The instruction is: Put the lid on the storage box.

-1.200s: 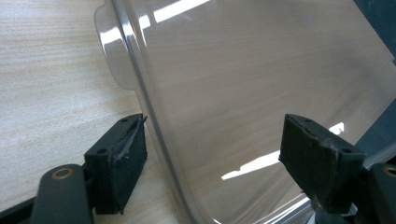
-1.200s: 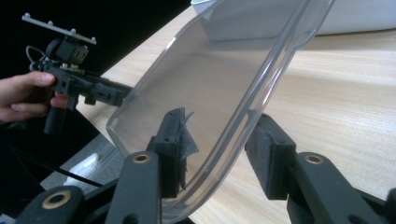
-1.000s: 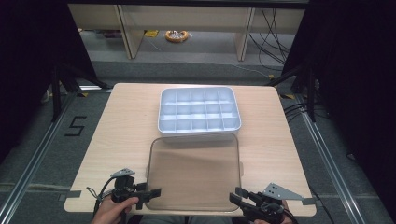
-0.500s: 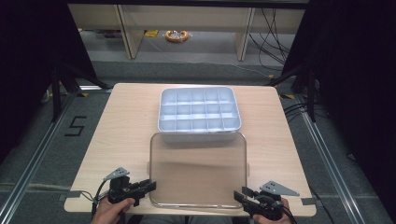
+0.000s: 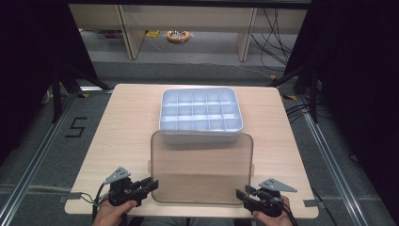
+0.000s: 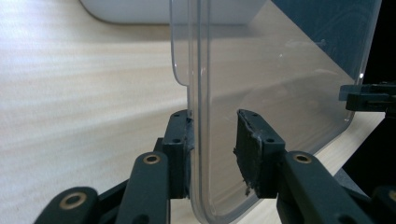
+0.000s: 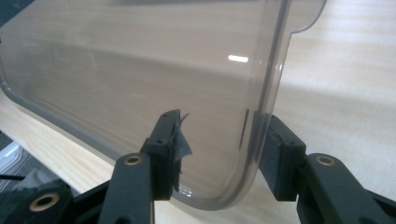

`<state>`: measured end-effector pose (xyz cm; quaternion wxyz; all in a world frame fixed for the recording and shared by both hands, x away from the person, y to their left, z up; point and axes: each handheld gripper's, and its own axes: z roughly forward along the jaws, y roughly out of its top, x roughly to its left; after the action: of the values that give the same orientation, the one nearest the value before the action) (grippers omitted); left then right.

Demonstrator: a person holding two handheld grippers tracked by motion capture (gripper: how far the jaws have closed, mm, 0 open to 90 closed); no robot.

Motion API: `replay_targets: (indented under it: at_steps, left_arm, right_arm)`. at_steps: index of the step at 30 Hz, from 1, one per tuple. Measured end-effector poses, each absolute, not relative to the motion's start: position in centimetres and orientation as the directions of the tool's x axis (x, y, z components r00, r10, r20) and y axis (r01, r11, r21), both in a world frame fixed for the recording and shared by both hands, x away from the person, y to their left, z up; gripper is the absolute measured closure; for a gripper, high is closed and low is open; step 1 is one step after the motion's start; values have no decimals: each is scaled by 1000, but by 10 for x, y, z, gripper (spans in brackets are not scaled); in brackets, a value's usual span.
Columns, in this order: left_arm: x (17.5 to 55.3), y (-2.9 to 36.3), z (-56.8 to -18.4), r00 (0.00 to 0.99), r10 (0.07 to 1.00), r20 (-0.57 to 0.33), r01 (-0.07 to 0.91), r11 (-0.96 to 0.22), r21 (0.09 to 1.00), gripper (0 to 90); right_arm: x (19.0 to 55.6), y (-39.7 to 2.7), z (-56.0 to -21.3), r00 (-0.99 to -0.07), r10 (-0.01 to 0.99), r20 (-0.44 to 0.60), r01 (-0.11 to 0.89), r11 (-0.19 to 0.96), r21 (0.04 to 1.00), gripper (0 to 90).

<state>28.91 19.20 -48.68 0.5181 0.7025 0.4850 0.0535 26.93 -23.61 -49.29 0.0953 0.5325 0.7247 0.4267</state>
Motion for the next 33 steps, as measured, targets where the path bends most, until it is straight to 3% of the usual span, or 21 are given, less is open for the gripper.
replay_targets:
  at_steps: [8, 13, 28, 32, 33]
  left_arm:
    - [307, 187, -476, 515, 765, -386, 593, 8, 805, 654]
    - [320, 185, -474, 515, 779, -359, 587, -15, 810, 654]
    - [347, 183, -454, 499, 795, -344, 554, 12, 832, 655]
    - [355, 183, -443, 497, 787, -365, 551, 39, 834, 658]
    - [356, 183, -440, 500, 792, -349, 540, 30, 841, 660]
  right_arm:
    - [294, -239, -479, -447, 861, 243, 636, 114, 763, 529]
    - [303, -236, -473, -423, 862, 278, 646, 72, 760, 512]
    - [336, -233, -456, -450, 869, 206, 585, 113, 803, 488]
    - [343, -230, -449, -420, 870, 259, 611, 60, 790, 488]
    - [347, -233, -449, -443, 868, 225, 587, 91, 805, 489]
